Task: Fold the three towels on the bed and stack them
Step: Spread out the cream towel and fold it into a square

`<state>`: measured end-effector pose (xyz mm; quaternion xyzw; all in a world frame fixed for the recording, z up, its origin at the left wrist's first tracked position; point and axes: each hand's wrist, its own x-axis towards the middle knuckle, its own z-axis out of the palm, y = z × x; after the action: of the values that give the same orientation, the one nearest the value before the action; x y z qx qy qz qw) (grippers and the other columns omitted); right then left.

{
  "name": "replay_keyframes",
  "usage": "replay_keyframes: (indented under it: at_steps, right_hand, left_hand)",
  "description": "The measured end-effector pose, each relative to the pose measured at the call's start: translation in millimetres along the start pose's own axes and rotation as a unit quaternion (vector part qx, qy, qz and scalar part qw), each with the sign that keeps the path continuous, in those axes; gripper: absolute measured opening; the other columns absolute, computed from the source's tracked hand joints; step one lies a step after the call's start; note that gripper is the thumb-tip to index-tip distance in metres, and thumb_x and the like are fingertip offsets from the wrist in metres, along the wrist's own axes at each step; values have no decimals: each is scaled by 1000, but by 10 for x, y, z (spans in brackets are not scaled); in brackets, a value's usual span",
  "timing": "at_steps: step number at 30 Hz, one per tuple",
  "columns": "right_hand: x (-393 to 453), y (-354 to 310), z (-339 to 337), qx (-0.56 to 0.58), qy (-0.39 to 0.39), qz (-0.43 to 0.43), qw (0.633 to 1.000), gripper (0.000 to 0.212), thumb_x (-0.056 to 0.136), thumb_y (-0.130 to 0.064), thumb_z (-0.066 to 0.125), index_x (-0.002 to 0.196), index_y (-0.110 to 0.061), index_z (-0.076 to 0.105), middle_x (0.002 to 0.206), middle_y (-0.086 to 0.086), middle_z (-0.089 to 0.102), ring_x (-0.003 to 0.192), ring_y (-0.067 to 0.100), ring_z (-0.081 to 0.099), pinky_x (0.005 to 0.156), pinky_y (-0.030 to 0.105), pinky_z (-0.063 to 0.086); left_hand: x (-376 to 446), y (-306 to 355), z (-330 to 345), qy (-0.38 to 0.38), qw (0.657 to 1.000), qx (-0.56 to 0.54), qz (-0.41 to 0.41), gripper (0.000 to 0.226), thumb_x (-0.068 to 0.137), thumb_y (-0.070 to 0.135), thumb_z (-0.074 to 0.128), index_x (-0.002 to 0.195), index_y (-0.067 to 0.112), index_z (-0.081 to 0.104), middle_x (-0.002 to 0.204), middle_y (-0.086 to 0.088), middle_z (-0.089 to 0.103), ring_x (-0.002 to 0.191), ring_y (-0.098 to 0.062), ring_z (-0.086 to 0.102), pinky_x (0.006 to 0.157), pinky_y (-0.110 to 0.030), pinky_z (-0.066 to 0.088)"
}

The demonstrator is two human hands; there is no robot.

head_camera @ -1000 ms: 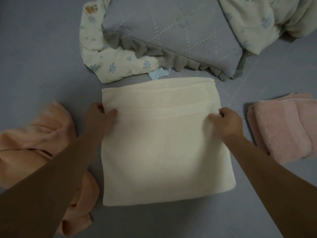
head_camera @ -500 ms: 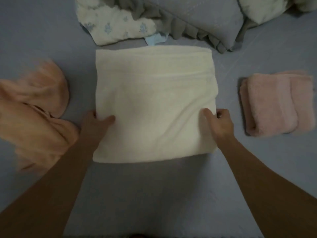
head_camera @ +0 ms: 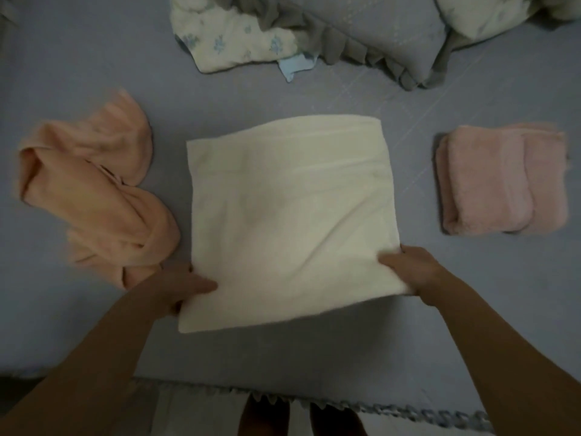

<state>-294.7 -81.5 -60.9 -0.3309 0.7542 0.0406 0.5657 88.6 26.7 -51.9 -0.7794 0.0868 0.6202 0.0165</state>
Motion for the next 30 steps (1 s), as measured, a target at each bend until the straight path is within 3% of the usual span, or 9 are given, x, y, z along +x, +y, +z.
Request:
replay_keyframes:
  at_steps: [4, 7, 10, 12, 17, 20, 22, 26, 30]
  right_hand:
    - [-323, 101, -357, 7, -186, 111, 976, 39, 80, -18, 70, 114, -1, 63, 109, 23, 71, 97, 38, 67, 81, 43, 53]
    - [-381, -83, -550, 108, -229, 90, 963, 43, 69, -21, 70, 108, -3, 67, 96, 17, 75, 80, 27, 72, 65, 33, 58]
    - [-276, -509, -561, 198, -145, 59, 968, 8, 83, -18, 62, 88, -11, 64, 55, 4, 63, 40, 10, 56, 37, 15, 40]
    - [-117, -770, -507, 200, -88, 44, 975, 13, 93, -21, 54, 83, -15, 60, 47, 2, 56, 34, 9, 50, 36, 14, 38]
    - [167, -1093, -206, 27, 99, -94, 990, 42, 89, -40, 61, 120, -11, 61, 115, 9, 63, 94, 25, 60, 85, 37, 51]
    - [227, -1094, -19, -43, 131, -190, 972, 58, 84, -43, 68, 132, -14, 52, 130, 7, 57, 111, 24, 56, 92, 31, 42]
    - [302, -1042, 38, -42, 122, -183, 975, 73, 82, -42, 72, 141, -13, 42, 136, 9, 54, 120, 27, 55, 96, 32, 40]
    - [387, -928, 58, -64, 178, -125, 974, 64, 81, -45, 70, 132, -11, 52, 129, 12, 62, 114, 30, 59, 95, 38, 45]
    - [254, -783, 101, -47, 199, -178, 963, 31, 84, -41, 69, 94, -12, 66, 95, 12, 70, 88, 32, 64, 77, 41, 51]
  left_hand:
    - [-331, -178, -196, -112, 993, -30, -37, 44, 73, 11, 79, 115, 6, 66, 107, -18, 75, 97, -36, 72, 91, -49, 54]
    - [-447, -60, -417, -51, 991, -118, 25, 32, 81, 19, 73, 111, 10, 67, 96, -14, 78, 81, -29, 75, 68, -37, 61]
    - [-406, 266, -551, 38, 966, -248, 67, 14, 96, 21, 54, 94, 15, 66, 67, -3, 75, 67, -23, 66, 53, -28, 55]
    - [-299, 528, -540, 89, 962, -242, 93, 14, 95, 25, 55, 87, 19, 64, 66, -4, 66, 64, -17, 56, 48, -22, 50]
    - [89, 835, -420, 192, 952, -106, 216, 17, 92, 34, 61, 93, 18, 63, 87, -4, 62, 63, -9, 58, 56, -19, 44]
    - [289, 851, -385, 221, 939, -45, 261, 49, 82, 42, 73, 120, 16, 55, 115, -4, 62, 96, -19, 63, 85, -34, 53]
    - [384, 863, -397, 226, 934, -52, 273, 61, 77, 38, 79, 127, 17, 50, 118, -7, 62, 109, -30, 62, 96, -47, 51]
    - [463, 832, -457, 239, 943, -66, 224, 90, 76, 45, 78, 147, 12, 34, 139, -14, 54, 123, -32, 55, 105, -42, 43]
    - [428, 655, -440, 160, 968, -58, 184, 76, 72, 63, 71, 127, 12, 59, 138, -20, 55, 125, -37, 53, 110, -51, 40]
